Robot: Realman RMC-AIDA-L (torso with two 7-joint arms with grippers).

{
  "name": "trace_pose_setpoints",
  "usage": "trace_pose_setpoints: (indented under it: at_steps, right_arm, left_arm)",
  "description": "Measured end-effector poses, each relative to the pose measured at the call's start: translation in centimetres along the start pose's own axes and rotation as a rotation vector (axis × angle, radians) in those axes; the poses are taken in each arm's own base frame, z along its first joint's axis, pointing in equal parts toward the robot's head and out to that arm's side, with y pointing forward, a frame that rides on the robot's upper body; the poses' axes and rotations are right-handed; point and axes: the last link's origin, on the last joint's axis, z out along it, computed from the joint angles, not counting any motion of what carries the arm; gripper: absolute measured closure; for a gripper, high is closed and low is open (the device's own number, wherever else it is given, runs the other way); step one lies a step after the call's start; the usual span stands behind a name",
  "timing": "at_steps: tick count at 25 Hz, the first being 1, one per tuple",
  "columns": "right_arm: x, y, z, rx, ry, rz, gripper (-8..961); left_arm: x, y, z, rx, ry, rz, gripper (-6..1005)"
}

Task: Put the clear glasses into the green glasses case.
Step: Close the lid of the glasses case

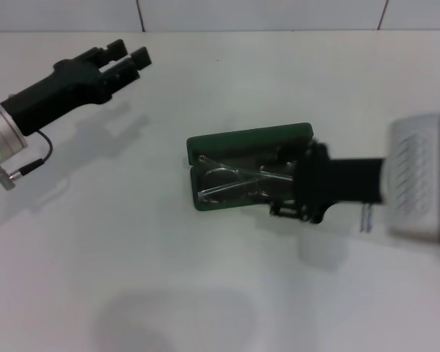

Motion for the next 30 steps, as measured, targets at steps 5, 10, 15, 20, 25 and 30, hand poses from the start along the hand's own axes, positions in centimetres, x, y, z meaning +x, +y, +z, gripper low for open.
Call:
trace_pose_setpoints:
  at_steps: [5, 10, 15, 20, 25, 30]
  right_arm:
    - [1.0, -3.3, -4.9, 0.110, -0.237, 0.284, 443]
    - [5.2, -6.8, -9.6, 0.420, -0.468, 0.606, 443]
    - [7.2, -6.1, -12.0, 0.549, -0.648, 0.720, 443]
    - [7.1, -5.3, -12.3, 0.560, -0.683, 0.711, 442]
    - [7.3, -5.2, -12.0, 0.558, -0.667, 0.714, 442]
    - [7.3, -5.2, -11.7, 0.551, -0.658, 0.708, 442]
  left_arm:
    - [-0.2, -1.3, 0.3, 0.090, -0.028, -0.065, 400]
    - [-0.8, -1.8, 1.7, 0.131, -0.114, -0.090, 399]
    - [-1.1, -0.9, 5.0, 0.092, -0.270, -0.061, 399]
    - [-1.5, 1.3, 8.5, -0.006, -0.403, 0.021, 399]
    - [-1.9, 3.0, 11.1, -0.049, -0.507, 0.072, 400]
    - [-2.2, 3.9, 11.9, -0.083, -0.548, 0.091, 401]
